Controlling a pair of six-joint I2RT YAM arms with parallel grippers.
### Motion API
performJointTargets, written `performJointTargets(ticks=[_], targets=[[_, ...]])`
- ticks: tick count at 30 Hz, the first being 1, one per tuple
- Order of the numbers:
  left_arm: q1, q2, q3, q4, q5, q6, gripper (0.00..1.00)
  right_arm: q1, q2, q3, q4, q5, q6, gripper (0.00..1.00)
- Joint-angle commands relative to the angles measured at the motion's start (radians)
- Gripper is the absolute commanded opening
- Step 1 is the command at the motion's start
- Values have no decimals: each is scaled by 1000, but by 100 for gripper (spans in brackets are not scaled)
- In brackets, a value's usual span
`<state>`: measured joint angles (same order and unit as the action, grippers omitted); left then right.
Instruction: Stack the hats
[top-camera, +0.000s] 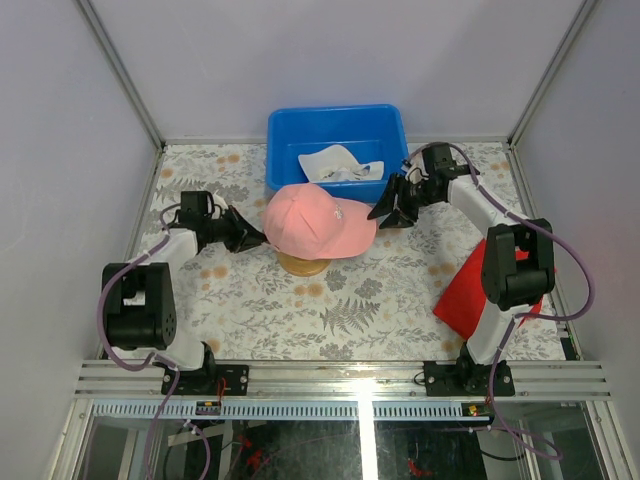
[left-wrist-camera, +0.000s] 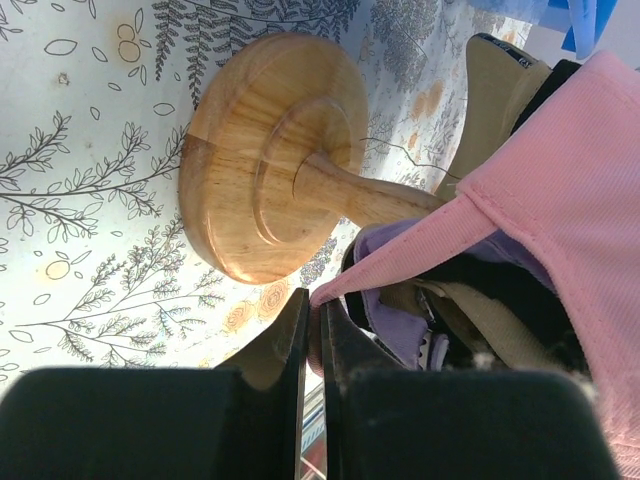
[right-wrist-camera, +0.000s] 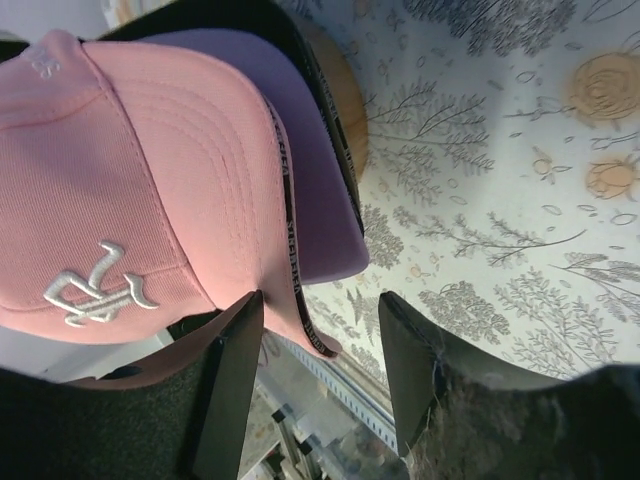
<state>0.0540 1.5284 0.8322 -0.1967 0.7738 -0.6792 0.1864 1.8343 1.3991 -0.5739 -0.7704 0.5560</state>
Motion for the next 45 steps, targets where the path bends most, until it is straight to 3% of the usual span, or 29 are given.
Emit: performJointTargets(ticks=[1,7,13,23,37,42,45], targets=[[17,-23,17,-60,-56,10,0,-12,-17,97,-84,91,-43,57],[21,-67,7,-10,-27,-59,11,-13,-27,168,-131,130,-65,59],[34,-99,-61,210,75,-203,23,-12,-20,180,-124,112,-56,59],[60,-125,-64,212,78,-226,45,-11,-7,233,-127,105,-44,59],[100,-185,-52,322,131,-379,50,-5,17,301,-136,103,-39,60],[103,-213,-35,346,122,-425,51,4,73,411,-169,131,-54,60],[110,-234,12,274,76,-387,54,14,144,545,-195,146,-60,60]])
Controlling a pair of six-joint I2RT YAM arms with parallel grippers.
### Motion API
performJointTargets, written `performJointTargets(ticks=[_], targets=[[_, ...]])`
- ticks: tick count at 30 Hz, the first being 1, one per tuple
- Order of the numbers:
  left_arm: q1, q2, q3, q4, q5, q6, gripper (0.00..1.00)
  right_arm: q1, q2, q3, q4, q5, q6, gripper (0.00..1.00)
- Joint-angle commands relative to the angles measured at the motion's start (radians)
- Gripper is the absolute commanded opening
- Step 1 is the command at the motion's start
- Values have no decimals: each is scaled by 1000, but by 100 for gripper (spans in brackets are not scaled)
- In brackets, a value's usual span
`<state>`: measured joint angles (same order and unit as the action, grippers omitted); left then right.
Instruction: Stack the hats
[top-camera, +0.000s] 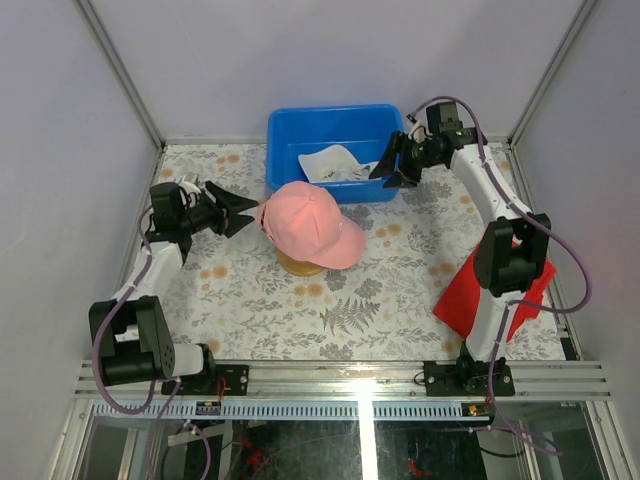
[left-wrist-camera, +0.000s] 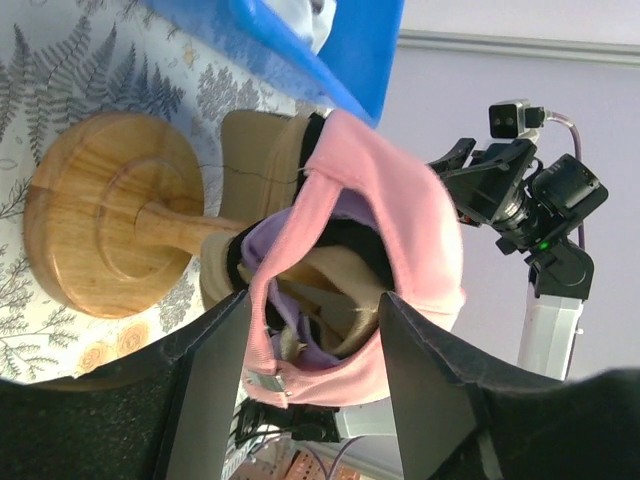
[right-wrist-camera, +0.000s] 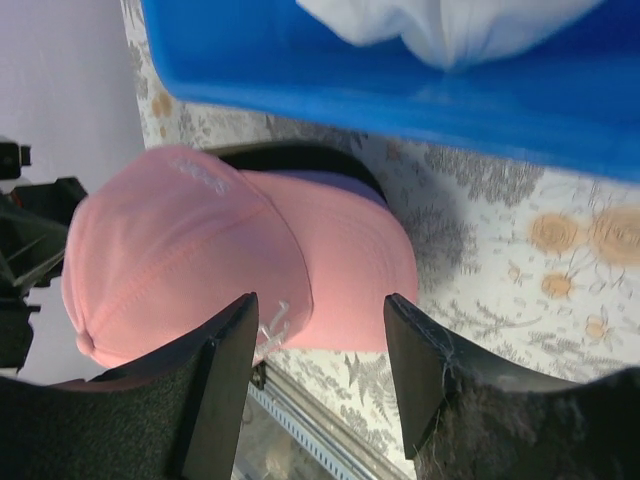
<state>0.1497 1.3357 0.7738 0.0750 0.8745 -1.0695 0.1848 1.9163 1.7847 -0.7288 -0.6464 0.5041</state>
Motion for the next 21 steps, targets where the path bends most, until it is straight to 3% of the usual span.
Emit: performJointTargets(ticks=[1,5,9,11,21], targets=[[14,-50,97,-41,-54,33,55,21,94,217,-53,31,-13,60],[14,-68,208,-249,-201,154,60,48,291,524,-138,80,-54,66],[15,-69,249,-307,-288,176,64,63,451,759,-168,145,-99,89],[15,-68,240,-299,-299,162,65,66,479,754,-135,186,-110,100],[16,-36,276,-328,-336,158,65,115,521,586,145,266,-140,99]])
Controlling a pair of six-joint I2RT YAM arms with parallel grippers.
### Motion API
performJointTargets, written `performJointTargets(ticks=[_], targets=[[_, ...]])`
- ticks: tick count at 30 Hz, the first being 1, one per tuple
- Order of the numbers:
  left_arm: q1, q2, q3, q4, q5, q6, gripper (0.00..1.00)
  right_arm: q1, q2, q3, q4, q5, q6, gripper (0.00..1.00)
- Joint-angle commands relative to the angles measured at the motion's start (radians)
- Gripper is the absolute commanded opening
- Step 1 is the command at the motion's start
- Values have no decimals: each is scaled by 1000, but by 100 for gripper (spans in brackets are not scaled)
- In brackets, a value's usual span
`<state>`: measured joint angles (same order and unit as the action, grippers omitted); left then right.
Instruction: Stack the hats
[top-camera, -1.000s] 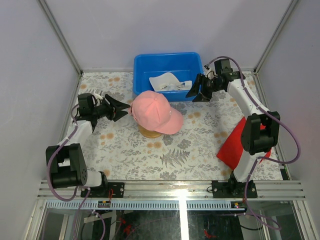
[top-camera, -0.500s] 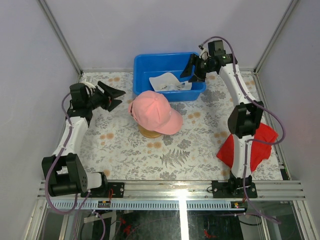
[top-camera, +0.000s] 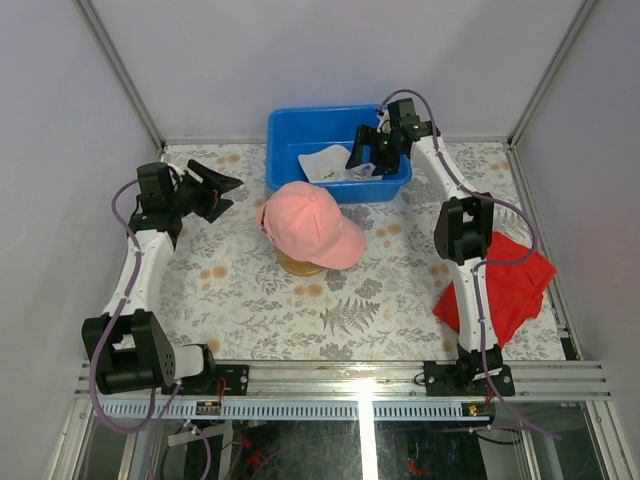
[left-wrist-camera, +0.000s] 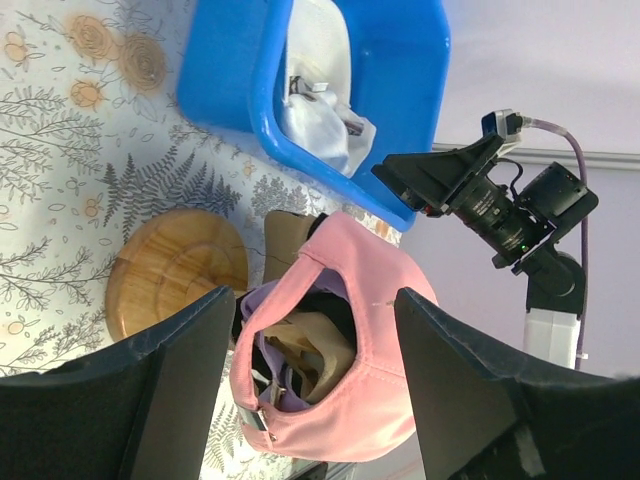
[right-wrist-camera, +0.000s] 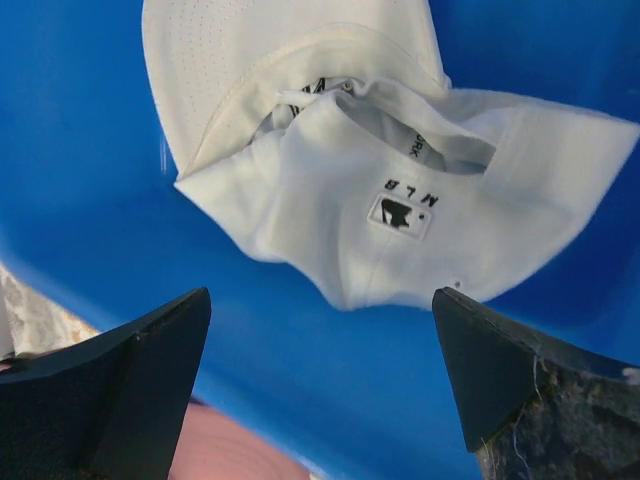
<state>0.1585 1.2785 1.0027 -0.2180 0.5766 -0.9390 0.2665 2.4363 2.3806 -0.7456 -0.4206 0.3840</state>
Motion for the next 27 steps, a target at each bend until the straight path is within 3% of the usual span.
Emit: performJointTargets(ticks=[1,11,27], targets=[[7,30,61,-43,-41,32,65,37,20,5,175,47,-13,100],[6,100,160,-98,-62,54,65,69,209,119,277,161,57,100],[9,132,191,-136,-77,104,65,152,318,198,220,607,41,100]])
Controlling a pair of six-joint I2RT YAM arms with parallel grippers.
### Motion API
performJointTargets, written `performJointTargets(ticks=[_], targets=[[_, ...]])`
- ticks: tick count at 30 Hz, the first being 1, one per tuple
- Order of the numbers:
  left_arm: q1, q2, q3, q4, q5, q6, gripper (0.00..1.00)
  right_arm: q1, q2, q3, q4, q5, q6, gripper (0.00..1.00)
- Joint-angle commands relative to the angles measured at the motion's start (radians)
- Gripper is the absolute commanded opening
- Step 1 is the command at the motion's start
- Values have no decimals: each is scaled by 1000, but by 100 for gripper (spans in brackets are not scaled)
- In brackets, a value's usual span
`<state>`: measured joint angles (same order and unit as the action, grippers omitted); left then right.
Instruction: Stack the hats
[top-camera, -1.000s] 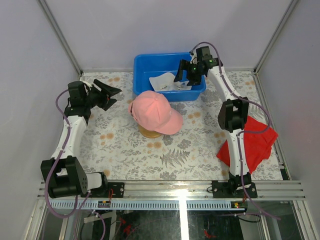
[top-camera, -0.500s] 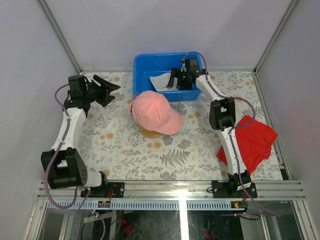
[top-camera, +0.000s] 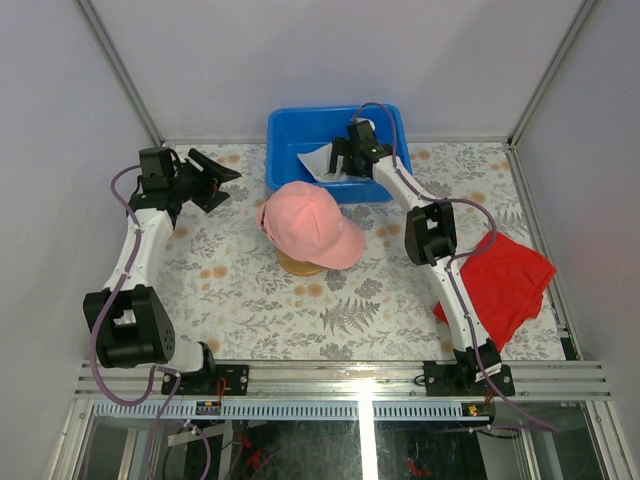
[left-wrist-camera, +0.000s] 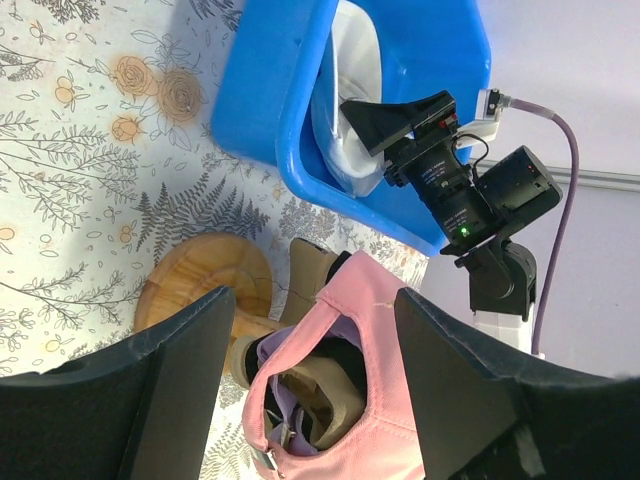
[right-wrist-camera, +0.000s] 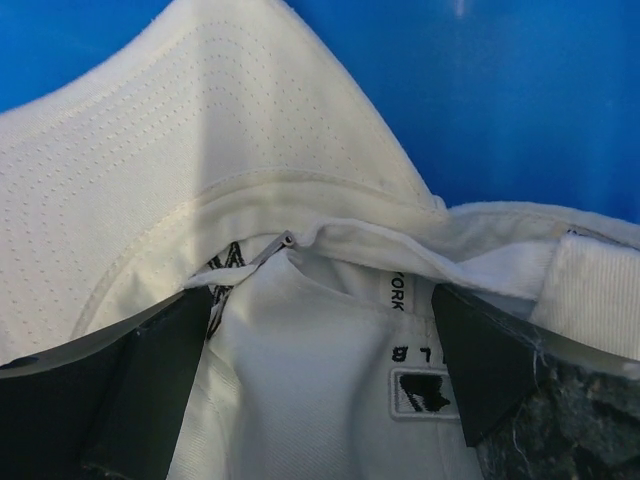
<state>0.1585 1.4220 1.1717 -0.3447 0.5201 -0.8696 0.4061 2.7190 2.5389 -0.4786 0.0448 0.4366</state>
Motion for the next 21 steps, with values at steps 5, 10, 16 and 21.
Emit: performJointTargets(ticks=[5,10,16,21], targets=[[13,-16,-4,-3,-21,33,65,6,39,53,-116,223,-24,100],[14,-12,-23,16,-18,22,65,-22,23,51,-171,223,-9,84],[14,-26,-56,40,-24,9,65,-48,-10,0,-200,206,-5,52],[15,-31,-64,46,-31,15,65,-59,-45,-33,-209,208,-11,0]])
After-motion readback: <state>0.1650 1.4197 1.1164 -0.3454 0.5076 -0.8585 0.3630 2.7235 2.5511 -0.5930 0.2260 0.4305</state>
